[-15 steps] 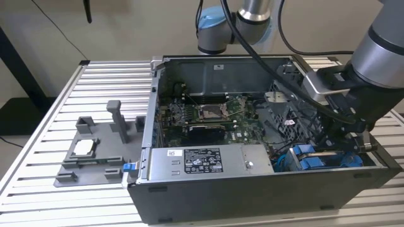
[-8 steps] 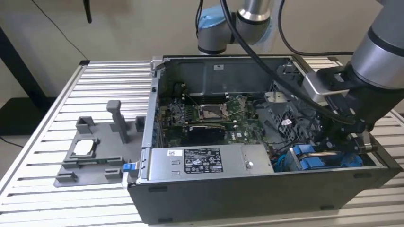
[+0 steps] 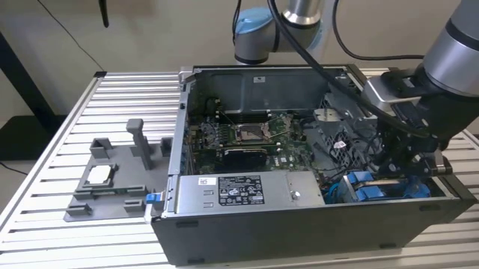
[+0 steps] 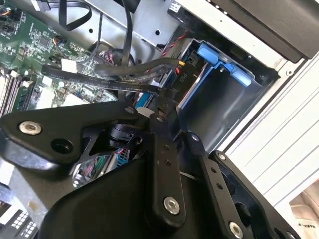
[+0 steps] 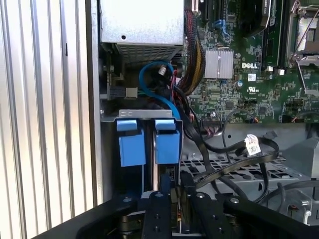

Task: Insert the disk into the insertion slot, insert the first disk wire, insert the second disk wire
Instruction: 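Insert the second disk wire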

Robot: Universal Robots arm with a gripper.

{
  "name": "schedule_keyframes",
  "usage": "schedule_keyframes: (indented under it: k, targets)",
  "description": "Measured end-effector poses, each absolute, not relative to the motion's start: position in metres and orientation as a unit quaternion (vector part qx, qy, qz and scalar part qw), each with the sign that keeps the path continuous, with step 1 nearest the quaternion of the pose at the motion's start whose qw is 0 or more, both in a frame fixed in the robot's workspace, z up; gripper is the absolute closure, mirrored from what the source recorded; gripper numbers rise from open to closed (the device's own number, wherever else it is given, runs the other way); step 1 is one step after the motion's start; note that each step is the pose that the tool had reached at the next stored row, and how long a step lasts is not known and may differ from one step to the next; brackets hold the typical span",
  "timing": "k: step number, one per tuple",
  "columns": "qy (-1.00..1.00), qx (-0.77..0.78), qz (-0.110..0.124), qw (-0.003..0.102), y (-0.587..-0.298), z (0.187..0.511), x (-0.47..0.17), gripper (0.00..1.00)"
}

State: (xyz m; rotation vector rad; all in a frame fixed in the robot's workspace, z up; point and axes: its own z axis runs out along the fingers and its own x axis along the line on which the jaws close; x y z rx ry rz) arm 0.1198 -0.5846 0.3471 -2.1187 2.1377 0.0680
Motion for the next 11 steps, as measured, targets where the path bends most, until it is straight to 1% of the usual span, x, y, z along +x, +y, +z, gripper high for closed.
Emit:
schedule_keyframes:
  k: [11]
  targets:
    - [0.709,-0.702,0.023,0.066,-0.585,0.360,0.120,0.76]
